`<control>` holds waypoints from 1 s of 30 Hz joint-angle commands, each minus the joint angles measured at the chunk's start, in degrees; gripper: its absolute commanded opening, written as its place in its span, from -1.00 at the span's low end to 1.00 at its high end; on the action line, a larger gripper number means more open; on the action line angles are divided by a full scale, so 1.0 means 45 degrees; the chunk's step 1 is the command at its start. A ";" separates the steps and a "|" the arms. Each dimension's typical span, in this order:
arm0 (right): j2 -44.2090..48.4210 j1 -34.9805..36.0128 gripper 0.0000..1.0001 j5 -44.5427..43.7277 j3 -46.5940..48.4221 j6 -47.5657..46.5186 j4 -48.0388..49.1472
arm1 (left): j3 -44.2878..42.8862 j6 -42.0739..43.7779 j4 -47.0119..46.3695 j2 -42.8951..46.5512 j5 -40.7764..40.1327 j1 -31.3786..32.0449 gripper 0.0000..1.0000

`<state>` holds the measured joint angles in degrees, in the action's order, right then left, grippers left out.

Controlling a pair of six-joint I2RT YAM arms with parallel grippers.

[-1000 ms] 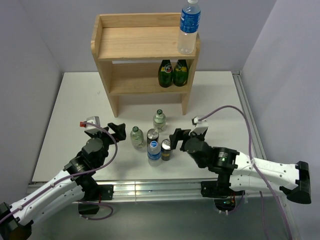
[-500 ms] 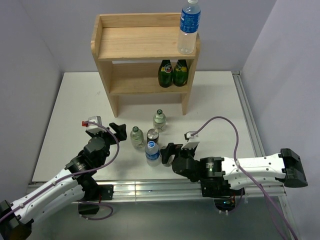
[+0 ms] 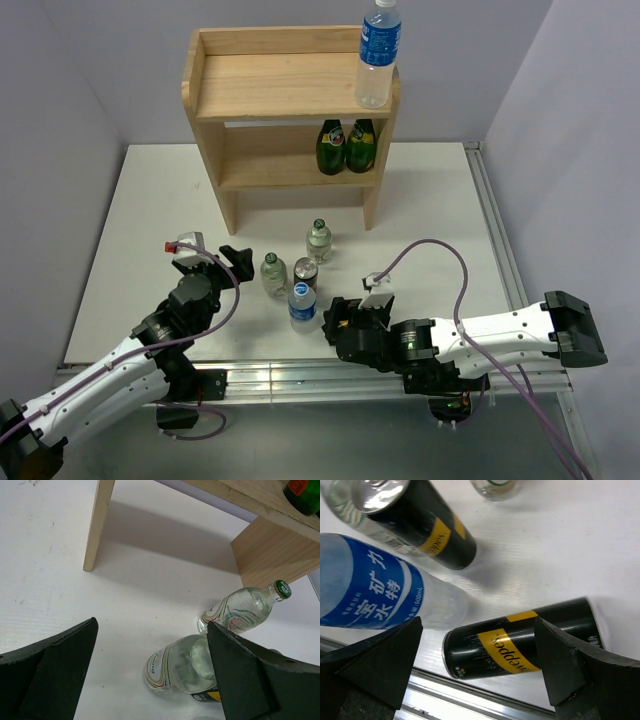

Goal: Place and organize the beverage onto the shelf

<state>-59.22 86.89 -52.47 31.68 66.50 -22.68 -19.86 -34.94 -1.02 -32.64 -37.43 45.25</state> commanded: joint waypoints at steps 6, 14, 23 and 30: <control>0.0230 0.0066 1.00 -0.1250 0.0245 0.1473 -0.2461 | -0.0119 0.0049 -0.0360 -0.0187 -0.0159 0.0061 0.95; -0.0198 0.0066 1.00 -0.0901 0.1278 0.3810 -0.5886 | -0.0197 0.0088 -0.0028 0.0085 -0.0296 0.0061 0.95; -0.0201 -0.1240 1.00 0.1830 0.1789 0.1301 -0.4637 | -0.0099 -0.0009 0.0069 0.0437 -0.0198 0.0061 0.95; -0.1075 -0.3740 1.00 0.4625 0.1728 -0.3054 -0.1839 | 0.0018 -0.0088 0.0128 0.0945 -0.0139 0.0061 0.96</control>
<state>-61.43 73.28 -37.63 37.52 63.29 -38.11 -19.86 -35.05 -0.51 -29.69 -37.58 45.34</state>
